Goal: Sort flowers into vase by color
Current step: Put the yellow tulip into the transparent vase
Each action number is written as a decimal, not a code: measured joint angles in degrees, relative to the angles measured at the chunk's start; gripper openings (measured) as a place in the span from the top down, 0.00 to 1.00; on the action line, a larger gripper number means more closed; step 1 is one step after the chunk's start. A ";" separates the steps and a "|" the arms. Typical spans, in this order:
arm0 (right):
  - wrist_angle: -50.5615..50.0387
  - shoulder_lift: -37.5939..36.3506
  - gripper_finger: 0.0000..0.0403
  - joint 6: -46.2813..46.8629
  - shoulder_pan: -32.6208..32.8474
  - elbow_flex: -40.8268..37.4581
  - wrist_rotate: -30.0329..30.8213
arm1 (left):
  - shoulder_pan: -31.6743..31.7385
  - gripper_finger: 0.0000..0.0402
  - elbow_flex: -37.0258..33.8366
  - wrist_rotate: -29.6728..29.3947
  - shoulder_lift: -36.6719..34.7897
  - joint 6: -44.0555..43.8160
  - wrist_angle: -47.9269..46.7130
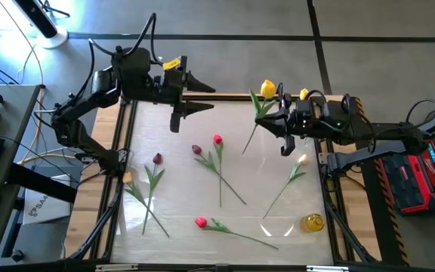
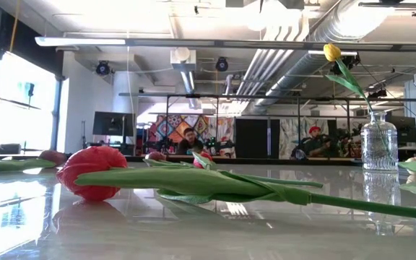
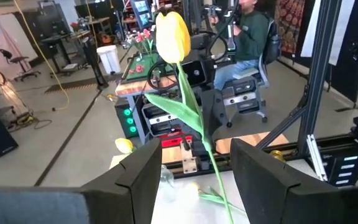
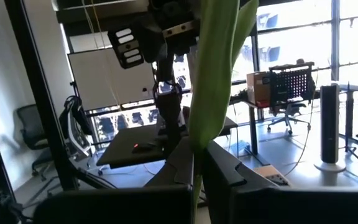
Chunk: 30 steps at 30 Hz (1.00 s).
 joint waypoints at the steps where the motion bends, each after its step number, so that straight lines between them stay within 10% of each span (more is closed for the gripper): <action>1: -0.45 -0.25 1.00 0.02 0.00 0.00 0.21 | 0.00 0.56 0.00 -0.02 0.00 0.13 0.20; 30: -34.71 -31.67 1.00 -10.49 0.00 0.07 19.29 | 0.00 0.56 0.00 -0.17 0.02 0.22 0.26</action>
